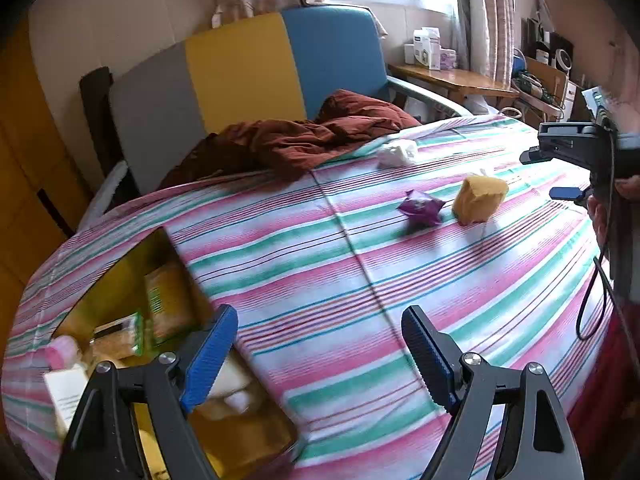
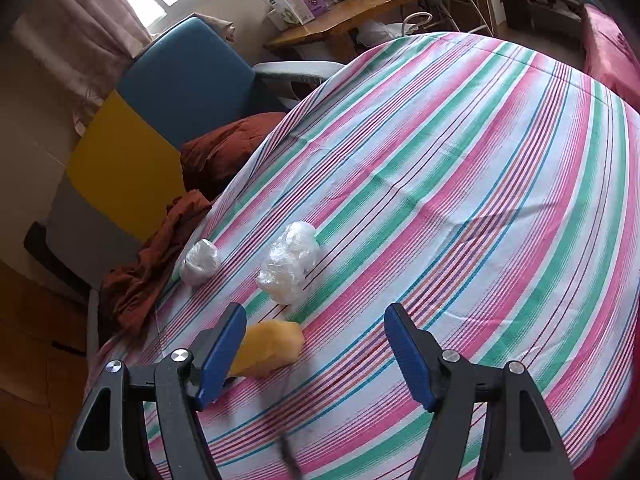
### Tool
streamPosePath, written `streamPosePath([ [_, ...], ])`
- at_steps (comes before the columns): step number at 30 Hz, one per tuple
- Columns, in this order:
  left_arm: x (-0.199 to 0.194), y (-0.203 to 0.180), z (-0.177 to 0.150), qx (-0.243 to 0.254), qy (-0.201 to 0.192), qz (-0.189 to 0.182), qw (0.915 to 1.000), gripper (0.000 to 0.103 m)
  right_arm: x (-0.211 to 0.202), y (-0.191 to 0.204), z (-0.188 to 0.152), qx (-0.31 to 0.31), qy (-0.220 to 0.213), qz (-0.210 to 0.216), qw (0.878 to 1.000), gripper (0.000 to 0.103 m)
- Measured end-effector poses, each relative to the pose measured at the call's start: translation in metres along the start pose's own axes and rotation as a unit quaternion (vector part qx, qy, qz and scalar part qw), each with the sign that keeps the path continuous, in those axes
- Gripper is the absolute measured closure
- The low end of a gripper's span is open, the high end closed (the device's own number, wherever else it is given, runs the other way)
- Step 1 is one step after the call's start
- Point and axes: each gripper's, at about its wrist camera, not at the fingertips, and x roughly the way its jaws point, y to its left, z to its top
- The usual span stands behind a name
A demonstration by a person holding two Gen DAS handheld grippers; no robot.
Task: Organize objects
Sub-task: 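Grasp the purple snack packet with the left gripper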
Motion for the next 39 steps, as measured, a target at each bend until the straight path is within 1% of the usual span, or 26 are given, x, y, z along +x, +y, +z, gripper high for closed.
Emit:
streamPosePath([
  [3,0.011,-0.01,0.009,0.006,0.005,-0.008,0.9999,0.018,0.0,-0.004,0.0,0.011,0.003,0.008,1.0,0.03],
  [9,0.035,-0.027,0.027,0.03,0.011,-0.01,0.9994,0.018,0.002,-0.004,0.0,0.018,0.012,0.02,1.0,0.03],
  [12,0.048,-0.035,0.039,0.036,0.014,-0.023,0.999,0.018,0.003,-0.004,0.0,0.019,0.017,0.025,0.999,0.03],
  [17,0.07,-0.052,0.06,0.058,0.005,-0.044,0.9973,0.018,0.005,-0.002,-0.001,0.015,0.025,0.03,0.999,0.03],
  [20,0.086,-0.064,0.072,0.082,0.005,-0.065,0.9945,0.018,0.007,-0.001,-0.001,0.012,0.031,0.034,0.999,0.03],
  [25,0.116,-0.081,0.087,0.121,0.013,-0.083,0.989,0.018,0.009,0.0,-0.002,0.01,0.037,0.038,0.999,0.03],
  [34,0.162,-0.1,0.103,0.152,0.037,-0.103,0.9822,0.018,0.013,0.002,-0.003,0.001,0.05,0.037,0.998,0.03],
  [35,0.169,-0.1,0.104,0.154,0.041,-0.107,0.9814,0.019,0.014,0.002,-0.003,0.001,0.051,0.036,0.998,0.03],
  [37,0.179,-0.1,0.104,0.15,0.052,-0.113,0.9808,0.047,0.014,0.002,-0.003,-0.001,0.052,0.032,0.998,0.03],
  [38,0.184,-0.098,0.104,0.141,0.066,-0.118,0.9807,0.054,0.015,0.002,-0.003,-0.001,0.052,0.031,0.998,0.03],
  [39,0.185,-0.096,0.104,0.129,0.064,-0.12,0.9822,0.054,0.015,0.002,-0.003,-0.002,0.053,0.029,0.998,0.03],
])
